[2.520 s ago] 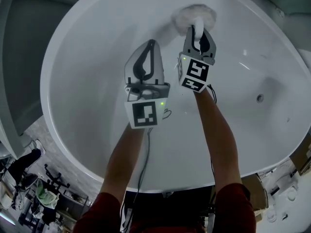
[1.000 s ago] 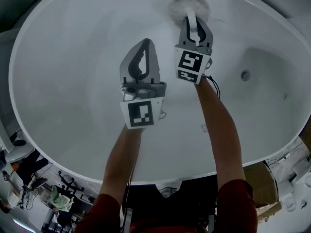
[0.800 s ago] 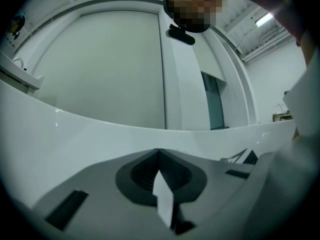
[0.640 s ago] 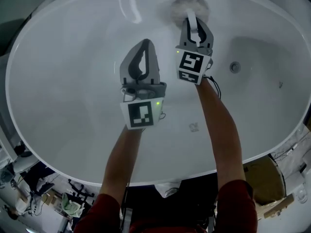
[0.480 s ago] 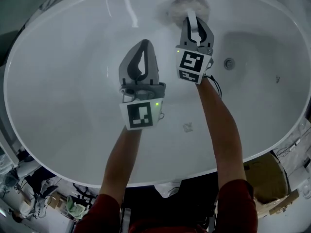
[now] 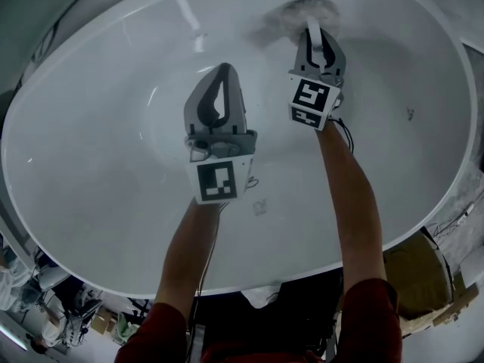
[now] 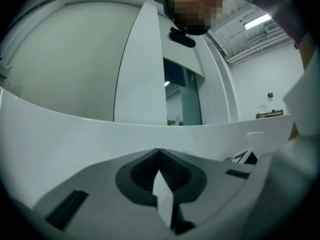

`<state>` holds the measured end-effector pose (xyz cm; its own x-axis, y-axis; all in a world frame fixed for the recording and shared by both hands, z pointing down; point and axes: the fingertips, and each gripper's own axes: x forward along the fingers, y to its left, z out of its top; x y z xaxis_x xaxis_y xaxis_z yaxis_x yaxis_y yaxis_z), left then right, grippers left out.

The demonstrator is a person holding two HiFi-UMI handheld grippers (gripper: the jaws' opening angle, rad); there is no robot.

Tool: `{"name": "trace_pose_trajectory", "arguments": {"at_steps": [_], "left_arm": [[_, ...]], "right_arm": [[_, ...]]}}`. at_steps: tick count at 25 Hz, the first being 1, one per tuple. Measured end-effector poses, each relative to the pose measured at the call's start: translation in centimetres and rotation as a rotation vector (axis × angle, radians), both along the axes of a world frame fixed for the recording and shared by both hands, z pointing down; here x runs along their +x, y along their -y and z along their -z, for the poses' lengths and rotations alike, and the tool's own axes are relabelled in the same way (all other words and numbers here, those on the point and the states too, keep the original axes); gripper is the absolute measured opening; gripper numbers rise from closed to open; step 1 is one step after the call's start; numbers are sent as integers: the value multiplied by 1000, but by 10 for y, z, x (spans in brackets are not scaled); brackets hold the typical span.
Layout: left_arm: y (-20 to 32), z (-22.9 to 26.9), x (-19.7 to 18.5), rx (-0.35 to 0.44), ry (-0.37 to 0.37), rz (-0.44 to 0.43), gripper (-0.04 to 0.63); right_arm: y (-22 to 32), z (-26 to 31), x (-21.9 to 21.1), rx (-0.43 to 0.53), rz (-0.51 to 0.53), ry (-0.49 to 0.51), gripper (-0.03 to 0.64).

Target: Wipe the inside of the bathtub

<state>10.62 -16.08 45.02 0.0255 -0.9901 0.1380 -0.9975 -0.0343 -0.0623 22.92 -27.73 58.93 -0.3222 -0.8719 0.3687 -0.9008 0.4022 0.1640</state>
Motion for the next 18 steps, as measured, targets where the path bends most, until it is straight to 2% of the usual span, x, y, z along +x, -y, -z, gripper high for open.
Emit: {"name": "trace_pose_trajectory", "arguments": {"at_steps": [2, 6, 10, 13, 18], "left_arm": [[15, -3, 21, 4, 0, -15, 15], [41, -8, 68, 14, -12, -52, 15], [53, -11, 109, 8, -21, -103, 15], [55, -9, 128, 9, -16, -131, 15], [53, -1, 138, 11, -27, -141, 15]], "right_arm": [[12, -7, 31, -13, -31, -2, 92], [24, -13, 67, -28, -21, -2, 92], [28, -11, 110, -63, -114, 43, 92], [24, -13, 136, -79, -141, 44, 92], [22, -12, 144, -112, -157, 40, 92]]}}
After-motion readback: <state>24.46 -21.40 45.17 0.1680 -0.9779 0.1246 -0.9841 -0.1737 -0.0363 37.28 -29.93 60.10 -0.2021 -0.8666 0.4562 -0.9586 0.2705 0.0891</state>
